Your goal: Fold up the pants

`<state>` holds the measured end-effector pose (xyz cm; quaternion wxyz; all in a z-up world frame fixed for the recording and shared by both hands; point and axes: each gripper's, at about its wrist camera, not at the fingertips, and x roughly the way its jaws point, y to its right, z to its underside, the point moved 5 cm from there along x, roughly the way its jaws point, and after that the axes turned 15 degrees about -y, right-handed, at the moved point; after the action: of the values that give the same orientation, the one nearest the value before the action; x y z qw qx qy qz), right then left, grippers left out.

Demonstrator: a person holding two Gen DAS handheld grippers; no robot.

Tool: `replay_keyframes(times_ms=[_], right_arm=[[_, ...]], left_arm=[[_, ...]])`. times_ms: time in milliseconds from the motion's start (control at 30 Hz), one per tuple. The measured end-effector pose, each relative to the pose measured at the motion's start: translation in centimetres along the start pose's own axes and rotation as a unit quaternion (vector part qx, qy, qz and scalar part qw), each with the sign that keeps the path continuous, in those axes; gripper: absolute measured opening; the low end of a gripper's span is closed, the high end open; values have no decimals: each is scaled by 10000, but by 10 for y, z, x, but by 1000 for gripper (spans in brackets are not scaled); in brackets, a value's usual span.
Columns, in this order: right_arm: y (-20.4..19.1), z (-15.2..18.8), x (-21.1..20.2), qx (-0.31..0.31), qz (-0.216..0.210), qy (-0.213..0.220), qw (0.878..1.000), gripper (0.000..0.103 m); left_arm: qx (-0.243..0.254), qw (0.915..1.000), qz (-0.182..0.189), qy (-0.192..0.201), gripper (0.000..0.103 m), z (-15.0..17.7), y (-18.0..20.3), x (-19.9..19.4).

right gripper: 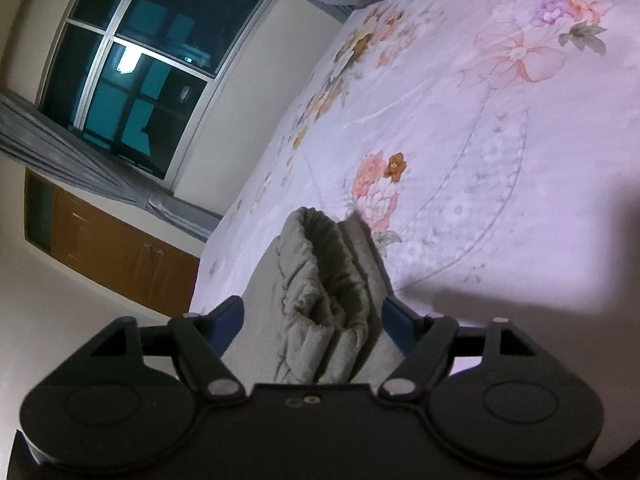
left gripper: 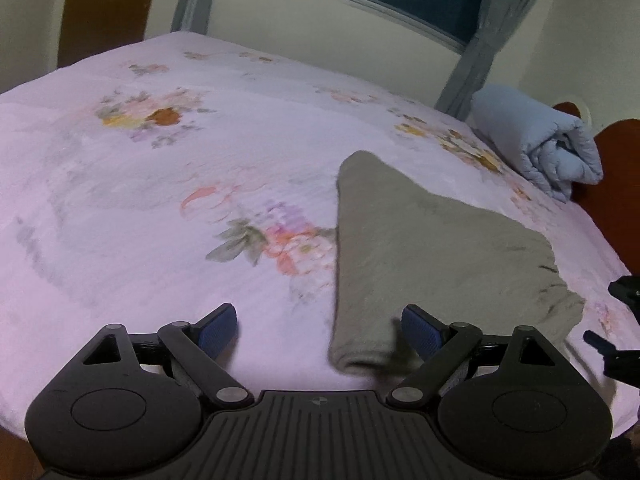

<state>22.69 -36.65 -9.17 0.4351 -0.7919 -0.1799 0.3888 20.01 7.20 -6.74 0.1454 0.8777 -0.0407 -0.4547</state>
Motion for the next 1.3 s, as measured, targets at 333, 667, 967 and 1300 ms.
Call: replay_keyframes(times_ms=[333, 667, 967, 1300], right_arm=[[-2, -21, 30, -629, 369, -578, 9957, 81], [16, -35, 53, -465, 360, -967, 9936, 97], [15, -42, 70, -482, -62, -1422, 9886, 98], [7, -35, 82, -530, -252, -1721, 9833, 90]], left_arm=[[62, 9993, 247, -264, 94, -37, 8, 36], [-696, 9913, 993, -503, 103, -63, 0, 79], [-1152, 9685, 1984, -964, 103, -83, 7, 119], [-787, 9717, 1928, -1115, 76, -87, 28, 140]])
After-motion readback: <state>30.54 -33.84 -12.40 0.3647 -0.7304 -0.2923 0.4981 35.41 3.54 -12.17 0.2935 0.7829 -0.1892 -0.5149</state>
